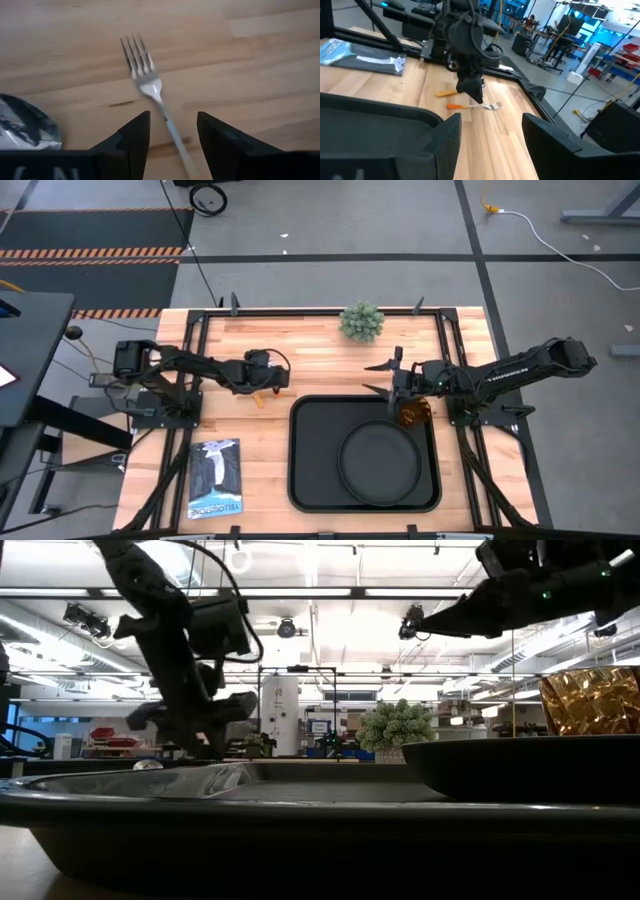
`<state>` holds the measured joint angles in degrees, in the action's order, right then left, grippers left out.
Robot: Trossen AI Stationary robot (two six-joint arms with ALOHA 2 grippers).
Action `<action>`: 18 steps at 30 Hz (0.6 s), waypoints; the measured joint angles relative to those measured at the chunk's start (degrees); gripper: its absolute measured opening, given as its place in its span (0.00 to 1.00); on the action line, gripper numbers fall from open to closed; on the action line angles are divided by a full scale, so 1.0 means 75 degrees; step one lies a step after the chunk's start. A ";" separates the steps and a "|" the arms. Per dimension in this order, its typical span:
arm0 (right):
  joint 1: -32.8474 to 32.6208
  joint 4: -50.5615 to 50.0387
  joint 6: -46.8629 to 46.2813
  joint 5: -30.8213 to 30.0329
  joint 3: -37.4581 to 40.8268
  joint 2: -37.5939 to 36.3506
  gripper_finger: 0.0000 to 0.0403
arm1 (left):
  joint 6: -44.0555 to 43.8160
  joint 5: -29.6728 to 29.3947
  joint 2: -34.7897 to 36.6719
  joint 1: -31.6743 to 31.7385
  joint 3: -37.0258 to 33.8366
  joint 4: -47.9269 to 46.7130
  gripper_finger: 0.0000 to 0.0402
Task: Pick and place plate/cup/fork/spoon on tray
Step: Put the orange fork on the black tray to the right of the plate
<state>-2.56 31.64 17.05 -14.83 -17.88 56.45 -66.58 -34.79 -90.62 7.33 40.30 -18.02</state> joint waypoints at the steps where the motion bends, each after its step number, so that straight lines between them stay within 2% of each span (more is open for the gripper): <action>1: -0.0029 0.0037 -0.0034 0.0000 0.0020 0.0022 0.54 | -0.0013 -0.0026 -0.0082 -0.0010 0.0102 -0.0085 0.43; 4: -0.0079 0.0090 -0.0076 0.0024 0.0099 -0.0024 0.54 | 0.0003 -0.0159 -0.0439 -0.0144 0.0571 -0.0154 0.43; 10: -0.0151 0.0092 -0.0154 0.0021 0.0127 -0.0064 0.54 | -0.0516 -0.0746 -0.1053 -0.0457 0.1580 -0.1951 0.43; 18: -0.0311 0.0273 -0.0278 0.0129 0.0124 -0.0015 0.54 | -0.1224 -0.0537 -0.1391 -0.0199 0.1672 -0.2206 0.43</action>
<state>-4.89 33.69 14.96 -13.86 -16.95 56.34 -75.75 -38.83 -101.06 5.84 52.84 -34.56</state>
